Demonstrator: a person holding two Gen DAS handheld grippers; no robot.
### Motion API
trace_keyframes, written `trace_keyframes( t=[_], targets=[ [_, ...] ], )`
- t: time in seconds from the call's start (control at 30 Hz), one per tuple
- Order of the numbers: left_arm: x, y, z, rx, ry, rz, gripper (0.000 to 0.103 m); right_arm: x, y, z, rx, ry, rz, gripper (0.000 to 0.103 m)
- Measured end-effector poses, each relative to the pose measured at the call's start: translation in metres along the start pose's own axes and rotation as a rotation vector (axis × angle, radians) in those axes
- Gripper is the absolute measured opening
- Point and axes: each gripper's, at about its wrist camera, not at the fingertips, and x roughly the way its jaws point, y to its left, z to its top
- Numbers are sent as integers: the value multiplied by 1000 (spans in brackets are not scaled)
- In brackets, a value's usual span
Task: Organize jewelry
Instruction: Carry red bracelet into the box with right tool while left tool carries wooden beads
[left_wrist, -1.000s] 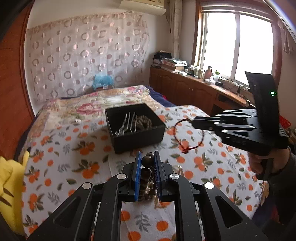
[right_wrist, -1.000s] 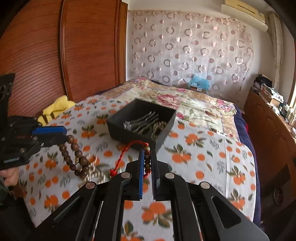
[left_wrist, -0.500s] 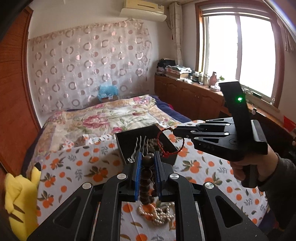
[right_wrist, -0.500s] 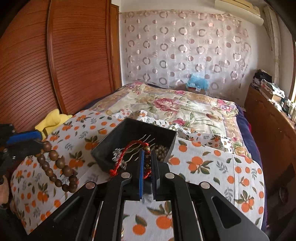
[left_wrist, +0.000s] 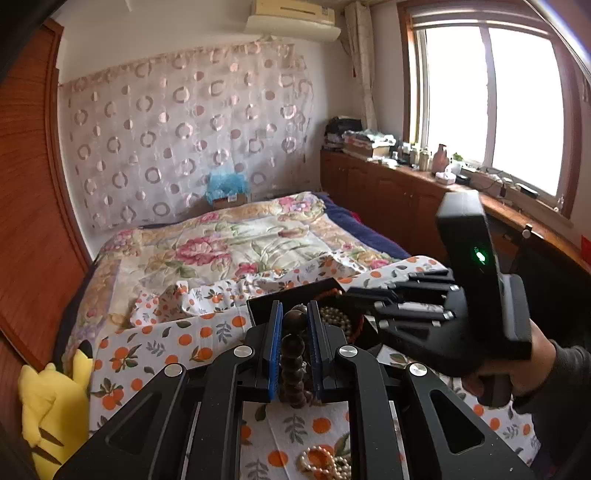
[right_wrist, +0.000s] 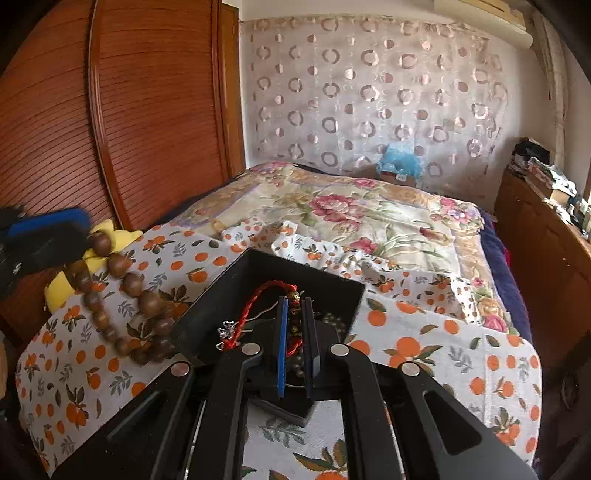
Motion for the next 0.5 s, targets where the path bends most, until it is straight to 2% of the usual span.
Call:
trace_keyframes(
  t=[0.3, 0.33, 0.4, 0.5],
  targets=[
    [40, 9, 7, -11, 54, 43, 12, -1, -1, -9, 21, 12, 44, 10],
    [42, 9, 8, -12, 56, 44, 12, -1, -1, -10, 20, 13, 43, 11],
    [46, 8, 9, -12, 60, 46, 12, -3, -2, -12, 20, 11, 41, 23],
    [51, 6, 11, -4, 63, 47, 12, -7, -5, -18, 29, 4, 43, 23]
  ],
)
